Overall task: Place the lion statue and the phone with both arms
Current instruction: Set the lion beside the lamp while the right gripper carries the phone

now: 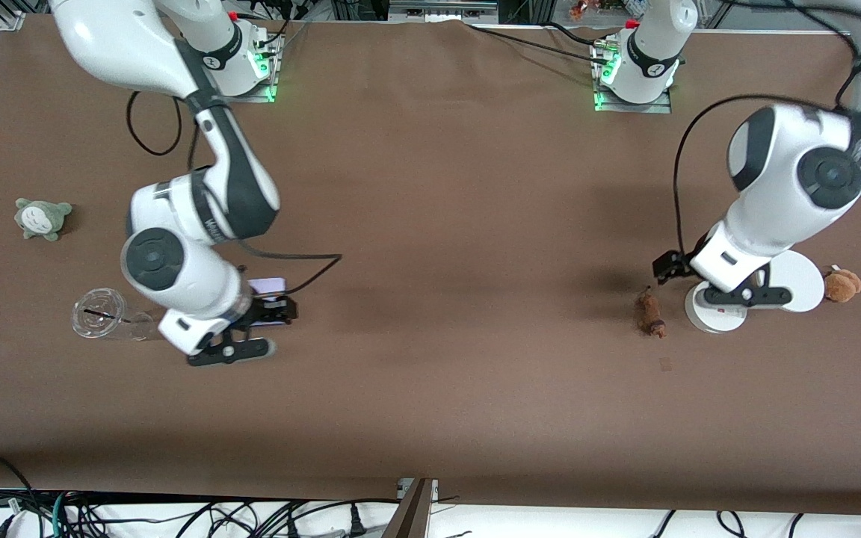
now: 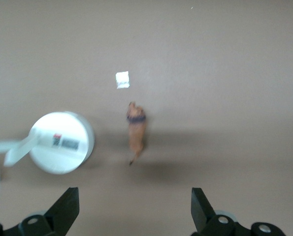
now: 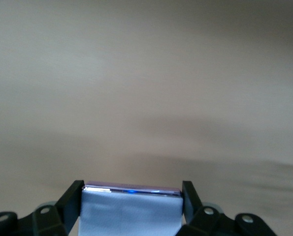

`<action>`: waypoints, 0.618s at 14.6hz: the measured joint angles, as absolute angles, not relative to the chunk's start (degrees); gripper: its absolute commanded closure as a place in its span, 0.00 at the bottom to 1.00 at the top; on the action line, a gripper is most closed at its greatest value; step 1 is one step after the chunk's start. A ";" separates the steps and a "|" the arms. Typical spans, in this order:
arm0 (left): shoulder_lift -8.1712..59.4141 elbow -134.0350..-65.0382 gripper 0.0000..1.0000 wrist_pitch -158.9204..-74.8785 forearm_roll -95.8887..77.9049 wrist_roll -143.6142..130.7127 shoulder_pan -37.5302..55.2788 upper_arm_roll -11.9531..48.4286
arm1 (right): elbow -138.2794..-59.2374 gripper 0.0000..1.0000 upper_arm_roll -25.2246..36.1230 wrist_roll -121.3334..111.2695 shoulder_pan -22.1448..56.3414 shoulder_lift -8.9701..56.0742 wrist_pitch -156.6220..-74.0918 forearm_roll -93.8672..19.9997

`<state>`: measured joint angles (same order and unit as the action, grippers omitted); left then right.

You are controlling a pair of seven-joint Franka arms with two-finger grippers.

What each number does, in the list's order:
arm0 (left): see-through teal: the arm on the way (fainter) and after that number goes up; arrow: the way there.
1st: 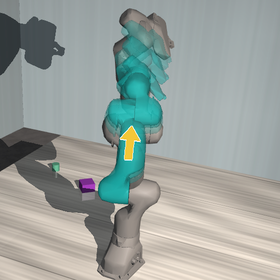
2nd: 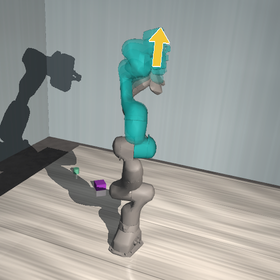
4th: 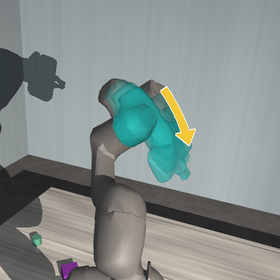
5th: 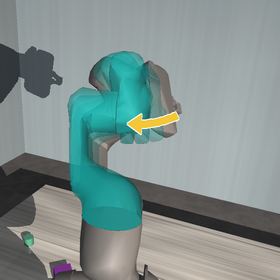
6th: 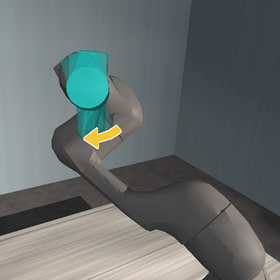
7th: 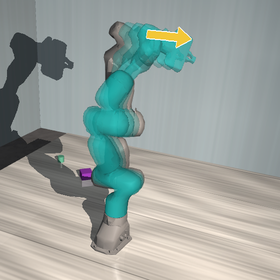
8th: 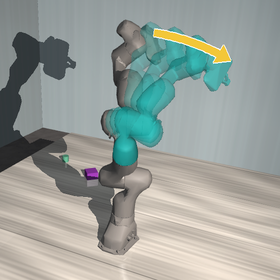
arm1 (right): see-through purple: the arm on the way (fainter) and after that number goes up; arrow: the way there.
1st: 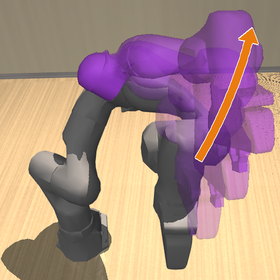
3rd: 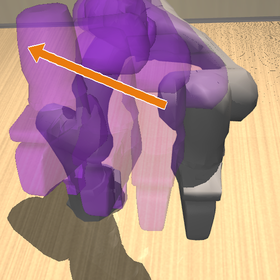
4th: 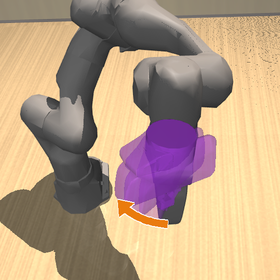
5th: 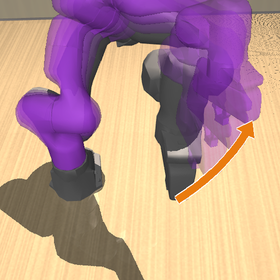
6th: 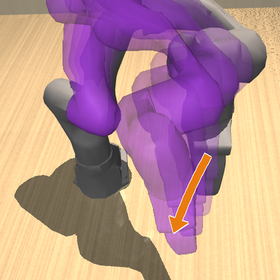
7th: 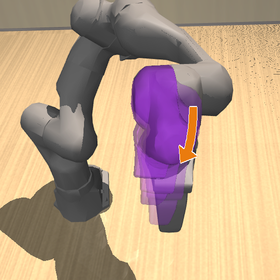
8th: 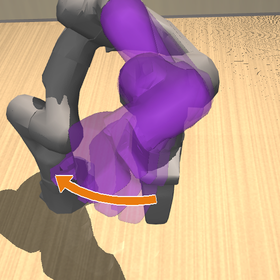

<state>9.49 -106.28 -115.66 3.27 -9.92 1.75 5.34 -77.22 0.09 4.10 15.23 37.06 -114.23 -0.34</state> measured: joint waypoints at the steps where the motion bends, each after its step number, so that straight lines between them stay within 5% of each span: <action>1: 7.37 -105.88 0.00 -112.43 3.27 -9.95 1.73 5.34 | -78.05 0.79 0.10 1.72 13.40 37.13 -114.40 -0.38; 9: 0.55 -92.57 0.00 -89.42 3.25 -9.99 1.66 5.36 | -88.02 0.79 0.09 -6.13 7.49 40.59 -129.65 -0.41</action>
